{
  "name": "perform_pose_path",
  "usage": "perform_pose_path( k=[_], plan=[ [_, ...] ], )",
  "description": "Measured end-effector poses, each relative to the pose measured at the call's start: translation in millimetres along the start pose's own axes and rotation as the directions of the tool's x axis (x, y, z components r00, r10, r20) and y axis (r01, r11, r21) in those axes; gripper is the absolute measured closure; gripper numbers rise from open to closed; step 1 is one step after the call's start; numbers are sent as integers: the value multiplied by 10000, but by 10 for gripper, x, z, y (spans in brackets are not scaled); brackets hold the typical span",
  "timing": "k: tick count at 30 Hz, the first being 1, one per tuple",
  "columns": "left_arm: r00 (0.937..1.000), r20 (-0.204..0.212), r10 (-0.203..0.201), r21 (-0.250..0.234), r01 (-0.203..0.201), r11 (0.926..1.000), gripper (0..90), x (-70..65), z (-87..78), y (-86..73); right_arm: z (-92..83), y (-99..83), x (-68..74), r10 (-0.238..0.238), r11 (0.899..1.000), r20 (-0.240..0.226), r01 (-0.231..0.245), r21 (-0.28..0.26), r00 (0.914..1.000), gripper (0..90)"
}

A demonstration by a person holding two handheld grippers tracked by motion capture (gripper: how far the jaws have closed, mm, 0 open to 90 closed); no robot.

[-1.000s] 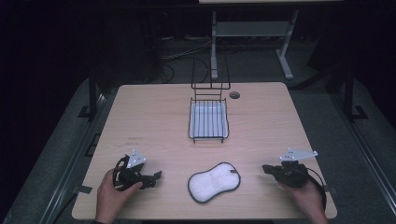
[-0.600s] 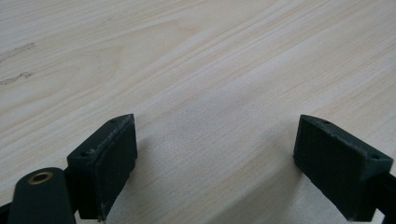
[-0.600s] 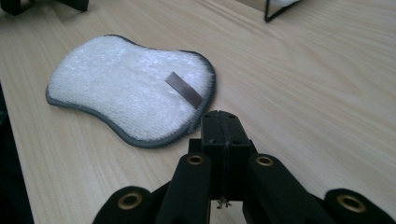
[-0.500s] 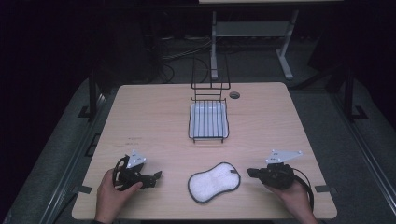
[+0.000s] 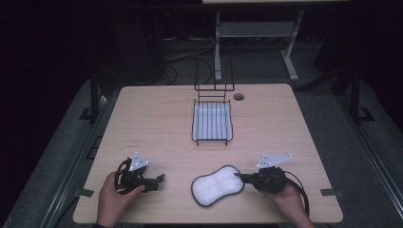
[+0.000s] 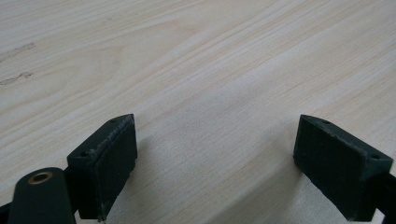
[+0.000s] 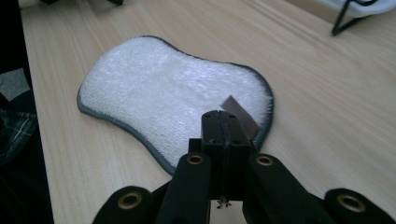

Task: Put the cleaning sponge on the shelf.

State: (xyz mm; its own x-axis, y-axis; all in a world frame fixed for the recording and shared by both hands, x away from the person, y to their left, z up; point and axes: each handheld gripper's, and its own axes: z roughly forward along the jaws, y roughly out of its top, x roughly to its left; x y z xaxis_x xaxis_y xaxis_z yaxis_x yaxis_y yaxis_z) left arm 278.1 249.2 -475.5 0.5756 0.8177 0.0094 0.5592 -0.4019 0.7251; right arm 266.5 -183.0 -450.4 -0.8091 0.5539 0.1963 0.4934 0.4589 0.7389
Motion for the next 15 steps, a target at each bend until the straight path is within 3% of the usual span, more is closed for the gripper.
perform_pose_path(
  k=[6,15],
  plan=[
    [10000,1,-1,2,1,10000,127,0,0,0,115,16,69,-237,9992,-89,240,330,9997,898],
    [10000,-1,1,2,-1,10000,127,0,0,0,220,69,41,-317,9982,97,312,512,9994,898]
  ],
)
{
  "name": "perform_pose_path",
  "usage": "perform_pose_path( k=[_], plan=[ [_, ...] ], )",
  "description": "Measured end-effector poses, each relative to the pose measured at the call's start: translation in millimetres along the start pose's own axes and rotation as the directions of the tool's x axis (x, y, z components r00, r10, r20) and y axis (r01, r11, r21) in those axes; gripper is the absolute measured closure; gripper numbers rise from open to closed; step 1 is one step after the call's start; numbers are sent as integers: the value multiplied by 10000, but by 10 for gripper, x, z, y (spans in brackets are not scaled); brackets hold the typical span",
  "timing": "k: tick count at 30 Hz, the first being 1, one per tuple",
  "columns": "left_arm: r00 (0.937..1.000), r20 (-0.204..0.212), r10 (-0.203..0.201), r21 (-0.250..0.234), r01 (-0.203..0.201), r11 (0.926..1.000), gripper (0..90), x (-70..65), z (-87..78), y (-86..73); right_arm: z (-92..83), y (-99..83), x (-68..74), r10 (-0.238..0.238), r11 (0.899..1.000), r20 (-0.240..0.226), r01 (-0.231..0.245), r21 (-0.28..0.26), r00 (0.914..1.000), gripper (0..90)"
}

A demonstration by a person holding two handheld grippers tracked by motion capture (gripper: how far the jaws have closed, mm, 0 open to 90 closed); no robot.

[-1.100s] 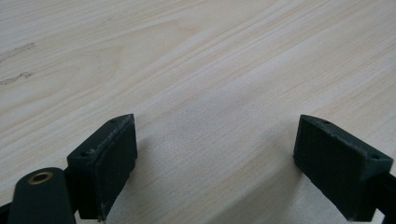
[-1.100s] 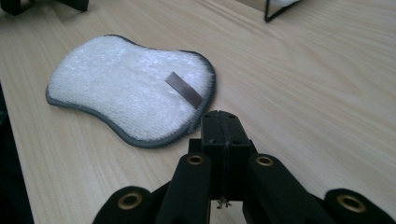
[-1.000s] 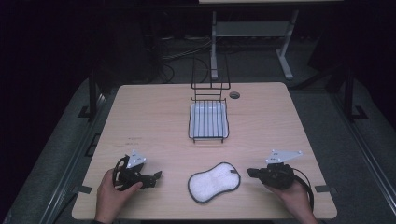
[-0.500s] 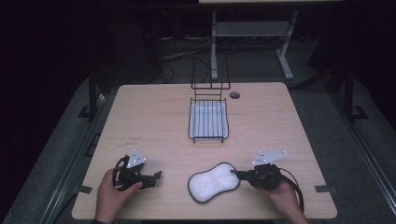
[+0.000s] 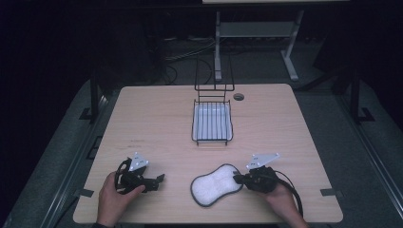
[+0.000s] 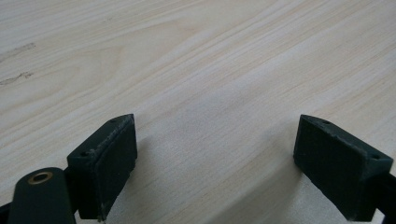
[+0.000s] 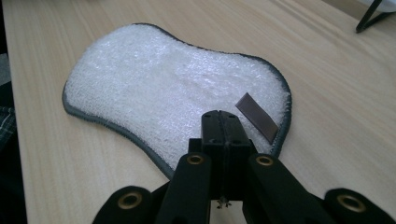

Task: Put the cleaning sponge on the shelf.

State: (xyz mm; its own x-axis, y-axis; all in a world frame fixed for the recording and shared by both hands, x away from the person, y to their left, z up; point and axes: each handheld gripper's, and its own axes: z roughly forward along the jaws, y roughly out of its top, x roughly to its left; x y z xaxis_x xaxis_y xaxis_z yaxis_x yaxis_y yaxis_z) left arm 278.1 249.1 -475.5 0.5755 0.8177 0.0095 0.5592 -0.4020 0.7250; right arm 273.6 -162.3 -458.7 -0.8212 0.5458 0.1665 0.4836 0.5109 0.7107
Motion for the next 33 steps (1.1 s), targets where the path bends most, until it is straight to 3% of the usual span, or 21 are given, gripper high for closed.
perform_pose_path(
  k=[18,22,26,33],
  plan=[
    [10000,-2,-22,-15,22,10000,127,-2,0,0,141,167,-138,-72,9998,373,78,-162,9993,898],
    [10000,-1,2,3,-2,10000,127,0,0,0,86,185,-68,-74,9996,76,76,-277,9999,898],
    [10000,-3,2,0,-2,10000,127,0,0,0,109,175,187,-349,9992,-490,338,-213,9982,898],
    [10000,-1,4,2,-4,10000,127,0,0,0,203,260,406,-616,9973,-1069,570,-459,9924,898]
  ],
)
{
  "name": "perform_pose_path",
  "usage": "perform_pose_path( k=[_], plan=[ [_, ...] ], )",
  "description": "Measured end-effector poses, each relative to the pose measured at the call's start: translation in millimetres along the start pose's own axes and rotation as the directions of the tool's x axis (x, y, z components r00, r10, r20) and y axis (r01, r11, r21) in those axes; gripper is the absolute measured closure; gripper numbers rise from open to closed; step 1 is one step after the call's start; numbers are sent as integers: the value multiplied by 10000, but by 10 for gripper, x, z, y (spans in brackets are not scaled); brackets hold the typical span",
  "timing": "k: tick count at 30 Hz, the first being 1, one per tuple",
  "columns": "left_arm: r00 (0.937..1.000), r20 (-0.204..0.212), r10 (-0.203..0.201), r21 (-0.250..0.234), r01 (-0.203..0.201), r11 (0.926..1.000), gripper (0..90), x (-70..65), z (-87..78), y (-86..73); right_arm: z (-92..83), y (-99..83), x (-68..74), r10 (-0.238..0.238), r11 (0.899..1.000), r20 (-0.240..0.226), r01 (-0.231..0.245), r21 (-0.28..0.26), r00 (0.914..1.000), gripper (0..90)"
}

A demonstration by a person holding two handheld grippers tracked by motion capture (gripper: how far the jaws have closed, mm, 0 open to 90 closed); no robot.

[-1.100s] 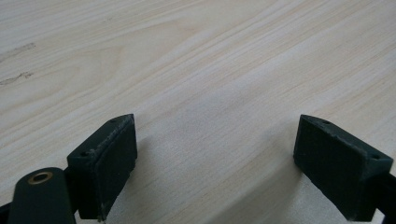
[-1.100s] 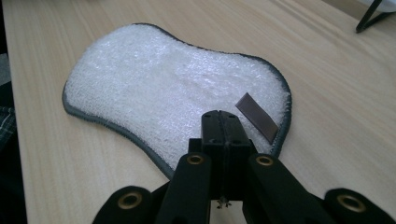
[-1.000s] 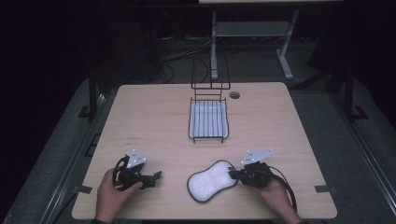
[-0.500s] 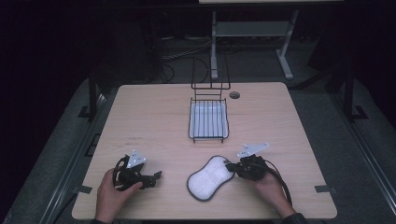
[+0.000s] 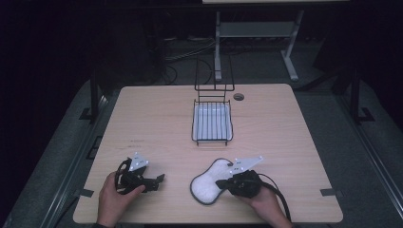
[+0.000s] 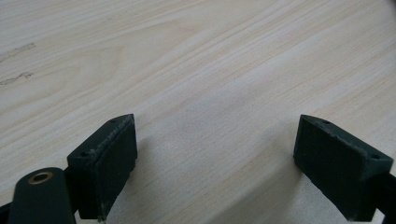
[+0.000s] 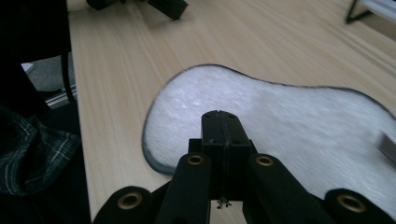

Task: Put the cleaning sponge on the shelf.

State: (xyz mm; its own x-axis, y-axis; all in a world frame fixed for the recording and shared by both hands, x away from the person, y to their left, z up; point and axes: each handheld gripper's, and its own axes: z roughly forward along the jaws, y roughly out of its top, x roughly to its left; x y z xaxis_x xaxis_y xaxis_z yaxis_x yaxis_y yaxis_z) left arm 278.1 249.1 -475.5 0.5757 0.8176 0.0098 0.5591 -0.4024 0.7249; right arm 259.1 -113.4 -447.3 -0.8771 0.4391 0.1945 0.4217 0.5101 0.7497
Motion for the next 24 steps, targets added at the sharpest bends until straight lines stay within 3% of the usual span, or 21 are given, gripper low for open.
perform_pose_path(
  k=[6,10,24],
  plan=[
    [10000,0,-1,1,1,10000,127,0,0,0,175,61,144,-313,9993,-444,322,194,9985,898],
    [10000,-1,1,-1,-1,10000,127,0,0,0,250,49,178,-451,9973,-416,474,567,9981,898],
    [10000,0,-1,-2,1,10000,127,0,0,0,158,-13,110,-440,9963,-48,442,735,9990,898]
  ],
)
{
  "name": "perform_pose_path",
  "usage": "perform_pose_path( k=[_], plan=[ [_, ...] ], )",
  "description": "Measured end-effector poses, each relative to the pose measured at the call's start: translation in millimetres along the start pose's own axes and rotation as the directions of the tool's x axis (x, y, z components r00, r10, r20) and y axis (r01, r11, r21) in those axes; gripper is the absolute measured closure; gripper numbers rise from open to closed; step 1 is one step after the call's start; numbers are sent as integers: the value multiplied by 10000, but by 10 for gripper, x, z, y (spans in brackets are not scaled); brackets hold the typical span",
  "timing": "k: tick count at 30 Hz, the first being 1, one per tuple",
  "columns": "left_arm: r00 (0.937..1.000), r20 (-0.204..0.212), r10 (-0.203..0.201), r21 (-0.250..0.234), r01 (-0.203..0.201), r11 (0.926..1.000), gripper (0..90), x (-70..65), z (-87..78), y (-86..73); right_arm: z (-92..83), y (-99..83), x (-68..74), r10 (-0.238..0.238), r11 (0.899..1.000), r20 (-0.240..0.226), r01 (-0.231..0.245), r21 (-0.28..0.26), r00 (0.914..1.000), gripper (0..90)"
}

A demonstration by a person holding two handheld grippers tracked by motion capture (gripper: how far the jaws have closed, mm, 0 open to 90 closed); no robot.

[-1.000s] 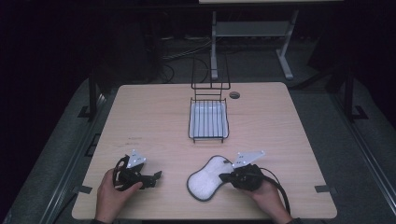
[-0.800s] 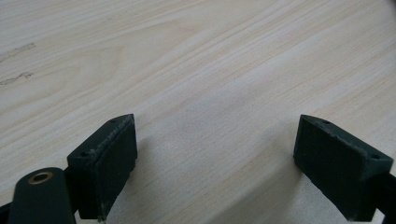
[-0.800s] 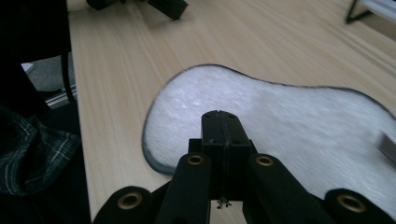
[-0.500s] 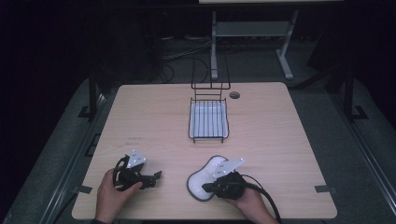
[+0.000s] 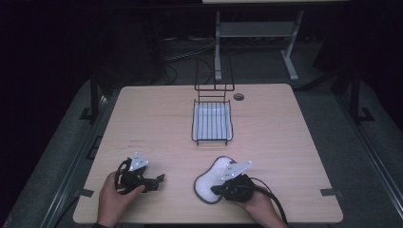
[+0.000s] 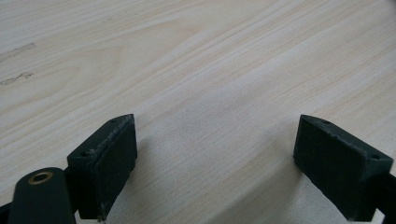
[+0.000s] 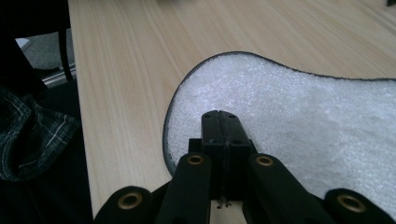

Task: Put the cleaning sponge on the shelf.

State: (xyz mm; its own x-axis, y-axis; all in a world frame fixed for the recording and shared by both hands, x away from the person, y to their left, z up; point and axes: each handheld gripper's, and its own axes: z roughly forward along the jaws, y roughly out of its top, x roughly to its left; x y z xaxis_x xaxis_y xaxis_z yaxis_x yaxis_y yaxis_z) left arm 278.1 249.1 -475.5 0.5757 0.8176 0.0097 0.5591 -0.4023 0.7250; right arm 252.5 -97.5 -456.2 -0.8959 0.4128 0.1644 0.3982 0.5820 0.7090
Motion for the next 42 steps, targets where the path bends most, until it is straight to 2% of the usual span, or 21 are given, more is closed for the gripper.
perform_pose_path(
  k=[10,22,25,35,36,38,42],
  plan=[
    [10000,0,0,0,0,10000,127,0,0,0,-160,-115,-109,365,9993,332,-368,101,9988,898],
    [10000,1,1,1,-1,10000,127,0,0,0,-364,-255,-238,839,9962,888,-858,176,9925,898],
    [10000,-1,1,0,-1,10000,127,0,0,0,-448,-319,-297,1000,9946,1146,-1024,153,9884,898],
    [10000,-2,8,4,-8,10000,127,1,0,0,-610,-447,-415,1415,9894,1594,-1451,109,9770,898],
    [10000,-3,9,6,-9,10000,127,1,-1,0,-649,-476,-442,1548,9872,1696,-1589,108,9733,898],
    [10000,-3,6,3,-6,10000,127,0,0,0,-664,-487,-454,1586,9866,1729,-1629,108,9721,898],
    [10000,-1,5,4,-5,10000,127,0,0,0,-744,-549,-513,1763,9835,1987,-1809,51,9641,898]
  ],
)
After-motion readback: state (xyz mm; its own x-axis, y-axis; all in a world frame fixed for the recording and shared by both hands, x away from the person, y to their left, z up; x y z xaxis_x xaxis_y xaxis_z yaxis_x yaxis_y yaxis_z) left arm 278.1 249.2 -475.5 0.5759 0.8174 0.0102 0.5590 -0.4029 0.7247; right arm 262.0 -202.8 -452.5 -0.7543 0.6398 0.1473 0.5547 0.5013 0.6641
